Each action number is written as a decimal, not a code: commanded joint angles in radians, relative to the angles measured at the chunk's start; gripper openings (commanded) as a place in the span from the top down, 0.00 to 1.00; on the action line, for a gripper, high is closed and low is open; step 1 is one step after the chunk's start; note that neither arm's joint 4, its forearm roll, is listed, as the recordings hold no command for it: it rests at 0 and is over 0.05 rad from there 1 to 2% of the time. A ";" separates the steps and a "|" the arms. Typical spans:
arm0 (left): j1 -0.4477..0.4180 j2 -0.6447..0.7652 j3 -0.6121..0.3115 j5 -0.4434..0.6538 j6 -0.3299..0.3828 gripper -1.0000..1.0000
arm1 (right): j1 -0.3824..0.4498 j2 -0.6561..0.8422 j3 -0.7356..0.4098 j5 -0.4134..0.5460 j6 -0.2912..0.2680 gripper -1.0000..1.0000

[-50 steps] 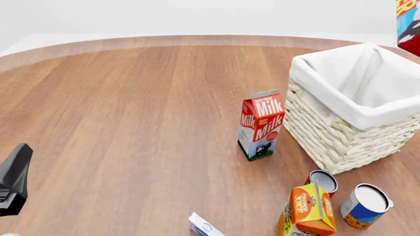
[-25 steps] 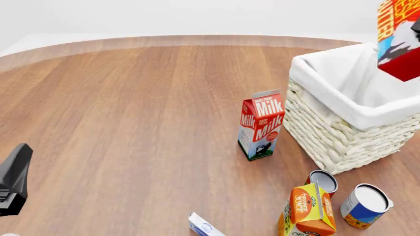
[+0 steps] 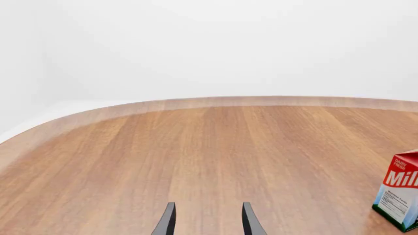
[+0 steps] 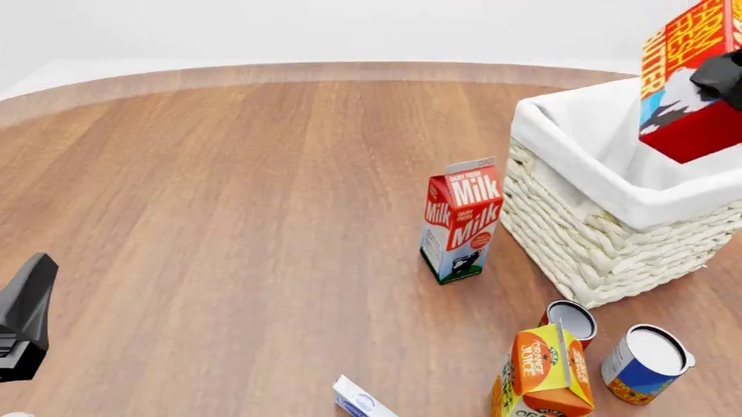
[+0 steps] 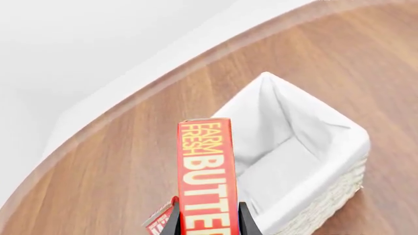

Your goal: Pick up the cream cheese box and the butter, and put them in the basket.

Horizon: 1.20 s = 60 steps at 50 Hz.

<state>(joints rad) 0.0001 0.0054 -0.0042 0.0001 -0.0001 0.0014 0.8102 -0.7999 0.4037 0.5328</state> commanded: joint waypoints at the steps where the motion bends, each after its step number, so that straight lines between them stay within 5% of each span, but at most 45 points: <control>1: 0.000 0.000 0.000 0.000 0.000 0.00 | -0.009 -0.019 0.005 -0.012 0.026 1.00; 60: 0.000 0.000 0.000 0.000 0.000 0.00 | 0.002 0.035 0.023 -0.075 0.041 1.00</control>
<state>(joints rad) 0.0001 0.0053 -0.0042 0.0001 -0.0002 0.0080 0.8636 -0.7648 0.3314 0.5602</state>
